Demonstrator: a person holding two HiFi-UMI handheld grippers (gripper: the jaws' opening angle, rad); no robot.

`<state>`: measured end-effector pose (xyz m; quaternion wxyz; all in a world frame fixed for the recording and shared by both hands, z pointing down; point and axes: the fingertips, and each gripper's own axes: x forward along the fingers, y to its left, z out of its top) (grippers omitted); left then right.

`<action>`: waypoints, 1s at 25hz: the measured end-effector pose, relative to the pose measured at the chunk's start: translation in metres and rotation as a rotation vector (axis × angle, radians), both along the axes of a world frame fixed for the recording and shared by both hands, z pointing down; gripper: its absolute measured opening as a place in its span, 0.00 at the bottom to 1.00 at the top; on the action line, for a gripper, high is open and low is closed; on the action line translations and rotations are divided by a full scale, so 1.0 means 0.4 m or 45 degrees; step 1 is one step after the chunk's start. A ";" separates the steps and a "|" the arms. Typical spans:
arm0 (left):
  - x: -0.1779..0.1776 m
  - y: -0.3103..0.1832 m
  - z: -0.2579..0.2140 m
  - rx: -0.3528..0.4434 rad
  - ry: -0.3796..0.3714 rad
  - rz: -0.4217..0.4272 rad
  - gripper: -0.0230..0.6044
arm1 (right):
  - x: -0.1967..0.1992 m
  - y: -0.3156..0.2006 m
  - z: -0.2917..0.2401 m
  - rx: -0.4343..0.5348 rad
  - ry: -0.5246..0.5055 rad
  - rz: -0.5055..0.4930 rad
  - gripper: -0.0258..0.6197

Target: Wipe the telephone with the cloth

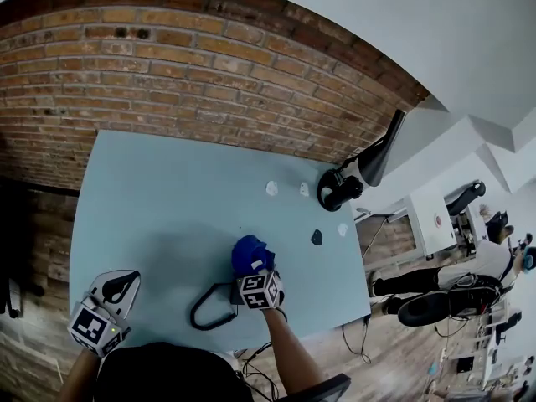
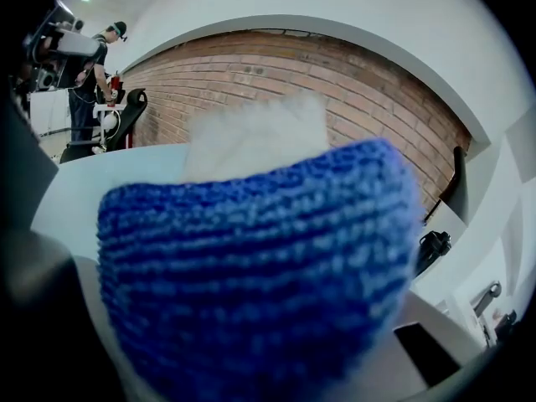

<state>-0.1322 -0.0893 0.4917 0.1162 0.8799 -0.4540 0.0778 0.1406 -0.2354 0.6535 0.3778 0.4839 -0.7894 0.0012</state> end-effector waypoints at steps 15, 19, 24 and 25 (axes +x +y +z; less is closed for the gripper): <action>0.039 0.029 -0.002 0.007 0.001 0.090 0.02 | 0.003 0.065 0.031 -0.013 -0.098 0.042 0.16; 0.041 0.037 0.001 -0.016 -0.009 0.097 0.02 | 0.001 0.079 0.036 -0.019 -0.111 0.065 0.16; 0.054 0.052 0.005 0.017 -0.001 0.118 0.02 | -0.004 0.111 0.056 -0.039 -0.120 0.067 0.16; 0.056 0.053 0.001 0.031 0.001 0.121 0.02 | -0.004 0.119 0.059 -0.047 -0.120 0.064 0.16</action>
